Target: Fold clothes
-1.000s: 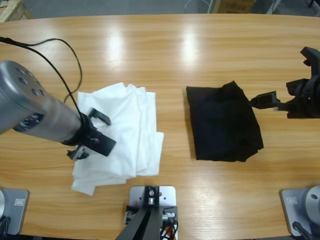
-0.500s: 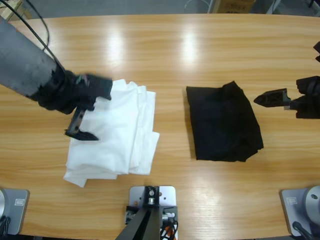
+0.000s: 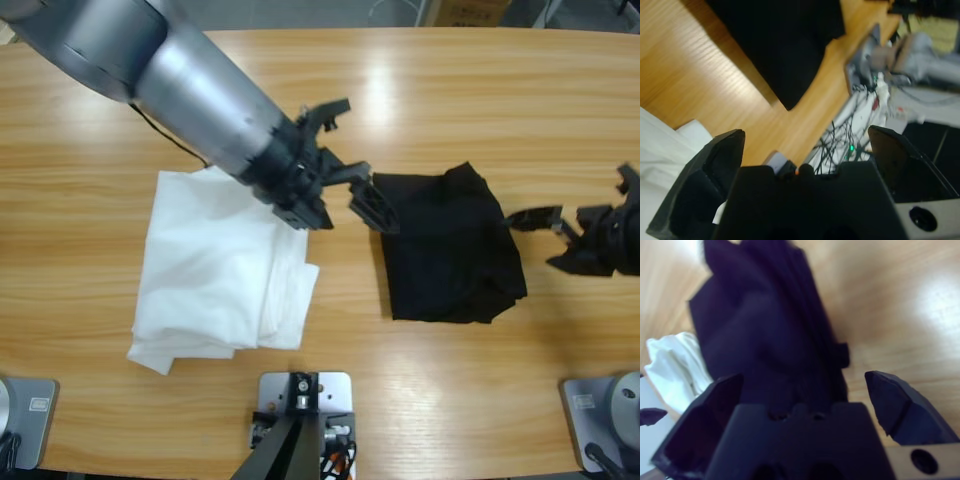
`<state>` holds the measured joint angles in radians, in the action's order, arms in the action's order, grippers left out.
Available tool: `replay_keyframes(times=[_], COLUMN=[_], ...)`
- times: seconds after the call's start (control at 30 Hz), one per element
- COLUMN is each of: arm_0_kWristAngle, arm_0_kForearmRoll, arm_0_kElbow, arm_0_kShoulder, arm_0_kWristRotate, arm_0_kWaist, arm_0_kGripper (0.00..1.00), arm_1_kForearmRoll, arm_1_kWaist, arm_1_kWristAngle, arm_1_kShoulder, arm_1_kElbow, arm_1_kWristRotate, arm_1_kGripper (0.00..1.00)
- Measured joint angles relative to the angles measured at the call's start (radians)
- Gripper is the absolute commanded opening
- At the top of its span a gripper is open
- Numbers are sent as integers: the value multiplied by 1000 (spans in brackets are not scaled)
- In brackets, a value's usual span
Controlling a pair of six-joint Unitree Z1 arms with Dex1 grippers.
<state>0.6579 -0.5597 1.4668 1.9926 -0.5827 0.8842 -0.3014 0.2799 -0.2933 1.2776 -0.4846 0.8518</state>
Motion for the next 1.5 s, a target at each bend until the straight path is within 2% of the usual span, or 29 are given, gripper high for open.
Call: replay_keyframes(times=[0.07, 0.17, 0.3, 0.4, 0.57, 0.7, 0.77, 1.0, 1.07, 1.2, 1.23, 1.27, 1.37, 1.43, 1.47, 1.5], arm_0_kWristAngle=[-62, -161, -258, -276, -276, -276, -276, -284, -298, -302, -302, -302, -302, -302, -302, -302], arm_0_kForearmRoll=[16, 19, 18, 18, 19, 19, 19, 71, 81, 115, 125, 135, 146, 147, 147, 147], arm_0_kElbow=[0, 2, 29, 89, 217, 242, 242, 229, 228, 228, 228, 228, 229, 233, 234, 238], arm_0_kShoulder=[32, 70, 106, 147, 225, 261, 265, 266, 266, 273, 276, 281, 293, 297, 299, 300], arm_0_kWristRotate=[-85, -188, -239, -246, -248, -270, -280, -289, -289, -289, -289, -289, -289, -289, -289, -288], arm_0_kWaist=[26, 47, 69, 78, 102, 111, 116, 131, 139, 144, 144, 144, 144, 144, 144, 144], arm_0_kGripper=[950, 950, 950, 950, 954, 951, 823, 621, 533, 473, 430, 376, 351, 252, 185, 104], arm_1_kForearmRoll=[23, 82, 211, 308, 363, 415, 428, 453, 477, 575, 592, 604, 657, 701, 714, 727], arm_1_kWaist=[-1, -1, -2, -14, -22, -23, -23, -23, -23, -23, -23, -24, -35, -39, -40, -40], arm_1_kWristAngle=[-5, -24, -35, -56, -94, -120, -127, -128, -132, -147, -150, -154, -179, -193, -195, -196], arm_1_kShoulder=[15, 46, 107, 152, 160, 173, 175, 182, 196, 232, 241, 250, 273, 295, 304, 310], arm_1_kElbow=[25, 45, 100, 148, 176, 198, 202, 209, 212, 239, 246, 252, 271, 287, 292, 298], arm_1_kWristRotate=[24, 61, 111, 122, 125, 126, 126, 126, 126, 136, 139, 141, 144, 145, 145, 145], arm_1_kGripper=[977, 878, 872, 868, 867, 867, 867, 848, 729, 697, 552, 487, 466, 311, 323, 418])
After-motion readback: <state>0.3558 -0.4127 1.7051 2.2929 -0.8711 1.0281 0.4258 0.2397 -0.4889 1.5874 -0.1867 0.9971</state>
